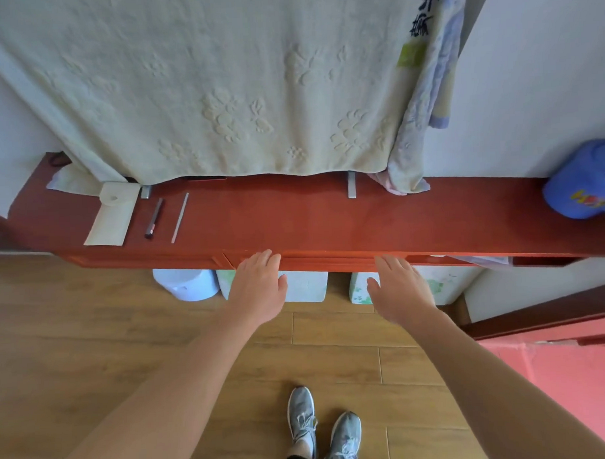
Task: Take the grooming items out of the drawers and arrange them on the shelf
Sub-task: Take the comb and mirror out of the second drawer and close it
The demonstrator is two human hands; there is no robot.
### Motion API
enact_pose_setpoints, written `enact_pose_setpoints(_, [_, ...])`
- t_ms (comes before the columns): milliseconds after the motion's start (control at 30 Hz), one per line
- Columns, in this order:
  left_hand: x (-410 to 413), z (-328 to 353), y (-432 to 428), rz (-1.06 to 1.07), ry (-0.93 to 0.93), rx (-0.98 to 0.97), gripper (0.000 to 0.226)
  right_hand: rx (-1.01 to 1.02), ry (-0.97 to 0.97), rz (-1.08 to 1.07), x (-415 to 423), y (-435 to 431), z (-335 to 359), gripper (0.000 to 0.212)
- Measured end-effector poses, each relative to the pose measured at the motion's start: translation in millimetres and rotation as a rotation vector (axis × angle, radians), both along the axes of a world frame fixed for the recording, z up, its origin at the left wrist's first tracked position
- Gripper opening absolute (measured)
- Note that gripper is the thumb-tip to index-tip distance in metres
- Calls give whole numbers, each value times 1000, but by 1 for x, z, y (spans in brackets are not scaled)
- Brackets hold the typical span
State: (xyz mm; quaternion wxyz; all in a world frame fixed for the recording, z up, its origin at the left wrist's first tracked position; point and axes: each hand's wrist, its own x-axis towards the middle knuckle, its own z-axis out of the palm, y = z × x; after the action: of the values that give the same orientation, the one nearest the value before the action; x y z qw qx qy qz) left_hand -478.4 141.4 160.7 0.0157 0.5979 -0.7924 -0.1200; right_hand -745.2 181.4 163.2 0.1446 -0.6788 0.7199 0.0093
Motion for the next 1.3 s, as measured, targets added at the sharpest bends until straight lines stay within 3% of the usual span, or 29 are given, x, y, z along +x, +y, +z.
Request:
enact_pose_setpoints(133, [4, -42, -6, 88, -2, 131, 33, 138, -63, -100, 1, -5, -44, 45])
enact_pose_setpoints(367, [-4, -127, -43, 513, 334, 442, 61, 279, -254, -368, 5, -39, -130, 59])
enact_pose_setpoints(567, [-12, -179, -77, 1058, 810, 641, 89, 305, -561, -693, 11, -69, -180, 56])
enact_pose_setpoints(667, [-11, -201, -86, 1220, 1101, 707, 94, 252, -733, -910, 13, -82, -200, 60])
enact_pose_setpoints(800, [-5, -215, -97, 1302, 1381, 718, 82, 142, -1012, -1165, 19, -89, -218, 59])
enact_pose_setpoints(967, [-5, -220, -101, 1334, 1486, 676, 84, 32, -1197, -1269, 29, -95, -225, 35])
enact_pose_setpoints(1300, [-16, -216, -95, 1346, 1544, 571, 83, -31, -1343, -1336, 41, -97, -224, 66])
